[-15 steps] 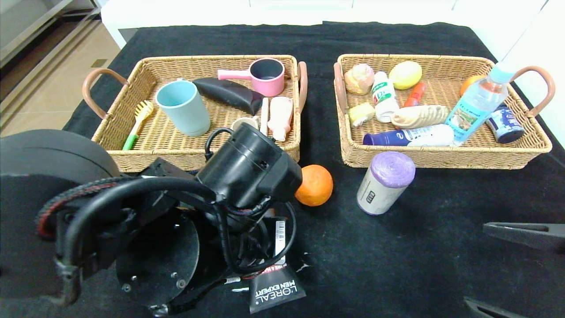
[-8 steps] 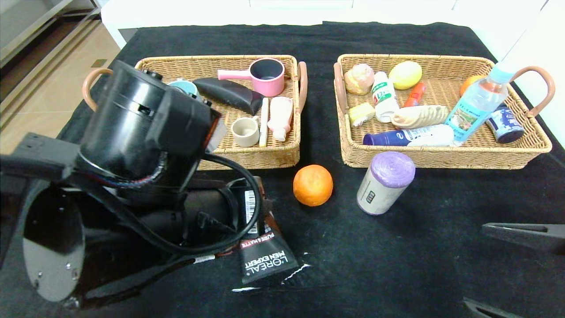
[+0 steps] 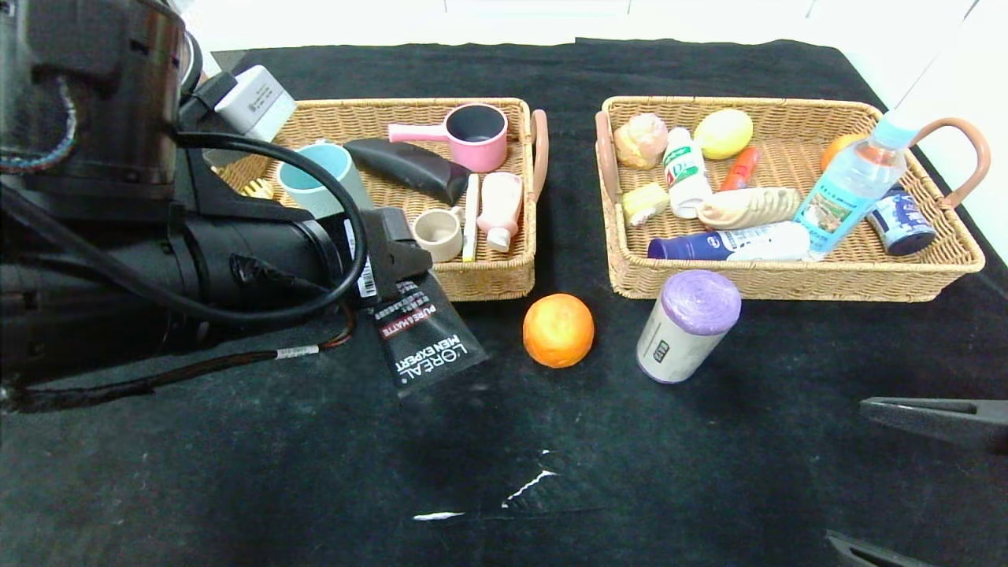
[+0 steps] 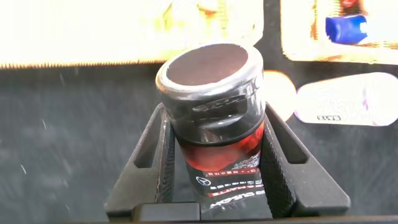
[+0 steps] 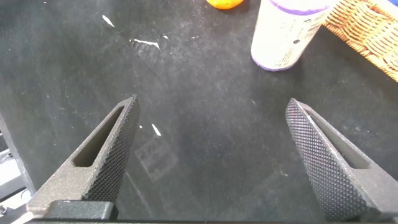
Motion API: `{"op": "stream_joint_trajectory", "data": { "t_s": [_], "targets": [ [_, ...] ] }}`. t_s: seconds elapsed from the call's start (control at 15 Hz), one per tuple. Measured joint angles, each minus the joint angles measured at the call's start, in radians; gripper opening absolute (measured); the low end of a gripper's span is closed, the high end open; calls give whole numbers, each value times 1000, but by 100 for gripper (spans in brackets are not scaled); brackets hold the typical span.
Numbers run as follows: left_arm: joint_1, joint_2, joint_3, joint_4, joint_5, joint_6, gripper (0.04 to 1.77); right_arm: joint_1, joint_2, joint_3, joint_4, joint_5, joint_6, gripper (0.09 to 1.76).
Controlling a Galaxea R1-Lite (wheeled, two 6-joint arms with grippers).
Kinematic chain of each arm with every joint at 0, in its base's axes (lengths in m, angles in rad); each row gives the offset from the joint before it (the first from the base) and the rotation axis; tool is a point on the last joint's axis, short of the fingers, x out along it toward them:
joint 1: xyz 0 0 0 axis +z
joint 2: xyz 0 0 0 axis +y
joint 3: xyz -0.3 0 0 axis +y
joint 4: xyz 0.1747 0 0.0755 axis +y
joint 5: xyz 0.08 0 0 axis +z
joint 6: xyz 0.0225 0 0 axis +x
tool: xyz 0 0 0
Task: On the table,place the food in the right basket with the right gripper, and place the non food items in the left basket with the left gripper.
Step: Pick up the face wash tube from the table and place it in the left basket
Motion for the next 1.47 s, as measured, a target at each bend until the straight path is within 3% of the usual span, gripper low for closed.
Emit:
{"op": "stream_joint_trajectory", "data": {
  "t_s": [0.2,0.53,0.8,1.0,1.47],
  "targets": [
    [24,9,-27,-47,-15,62,83,0,0,2,0,0,-1,171],
    [86,77,-166,-53,-20,133,83,0,-2,3,0,0,-1,171],
    [145,168,-257,-78,-65,171,83,0,-10,0,0,0,-1,171],
    [168,227,-285,-193,-66,237,83,0,-16,-1,0,0,-1,171],
    [227,354,-403,-220,-52,345,83,0,-20,0,0,0,-1,171]
  ]
}}
